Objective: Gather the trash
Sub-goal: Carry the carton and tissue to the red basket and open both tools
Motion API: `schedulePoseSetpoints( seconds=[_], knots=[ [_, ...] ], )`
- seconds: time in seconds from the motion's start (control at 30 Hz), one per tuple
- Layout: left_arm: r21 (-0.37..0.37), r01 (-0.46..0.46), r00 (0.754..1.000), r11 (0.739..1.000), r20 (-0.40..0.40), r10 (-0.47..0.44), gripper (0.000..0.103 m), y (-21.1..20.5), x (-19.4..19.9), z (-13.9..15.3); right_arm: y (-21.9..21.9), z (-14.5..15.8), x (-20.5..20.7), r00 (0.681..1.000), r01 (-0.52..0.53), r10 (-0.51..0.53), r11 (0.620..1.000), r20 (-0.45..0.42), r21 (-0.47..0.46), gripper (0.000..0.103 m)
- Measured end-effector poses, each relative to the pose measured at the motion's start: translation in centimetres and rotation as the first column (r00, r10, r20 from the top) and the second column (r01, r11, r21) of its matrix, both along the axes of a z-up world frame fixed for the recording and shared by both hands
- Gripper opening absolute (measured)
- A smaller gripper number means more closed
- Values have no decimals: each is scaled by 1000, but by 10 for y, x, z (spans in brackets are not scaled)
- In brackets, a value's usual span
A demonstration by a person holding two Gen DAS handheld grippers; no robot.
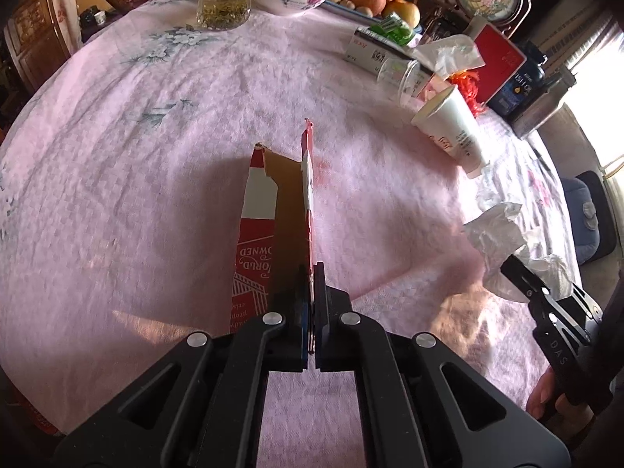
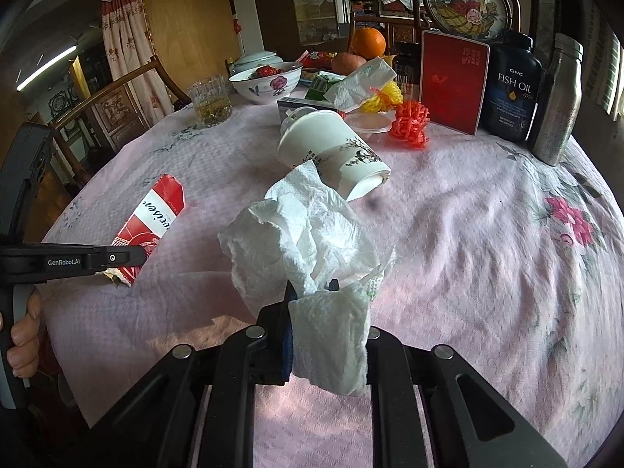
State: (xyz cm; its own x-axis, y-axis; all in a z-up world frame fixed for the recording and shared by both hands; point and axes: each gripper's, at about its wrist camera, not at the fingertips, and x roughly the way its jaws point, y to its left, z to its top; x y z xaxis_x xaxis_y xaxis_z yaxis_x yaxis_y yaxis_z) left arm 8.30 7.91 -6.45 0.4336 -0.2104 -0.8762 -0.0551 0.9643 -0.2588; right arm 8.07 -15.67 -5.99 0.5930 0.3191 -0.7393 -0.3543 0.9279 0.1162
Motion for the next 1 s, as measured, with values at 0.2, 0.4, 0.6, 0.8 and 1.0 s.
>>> schedulePoseSetpoints(
  seconds=[0.2,0.4,0.6,0.8,1.0],
  knots=[
    [27,9,994,1000,105,-12,2,5,-24,31,7,11,-10,1000,-14,14,1000,22,6,16],
    [75,-35,984,997,179,22,2,23,-53,47,32,23,-26,997,-65,66,998,51,-13,15],
    [87,-133,967,987,230,110,2,61,-87,50,75,34,-50,986,-142,146,988,82,-55,15],
    [108,-251,935,962,284,213,2,103,-125,52,123,43,-71,967,-233,238,971,95,-55,14],
    [129,-406,882,905,316,350,2,164,-175,48,204,48,-98,910,-407,408,913,74,-26,14]
  ],
)
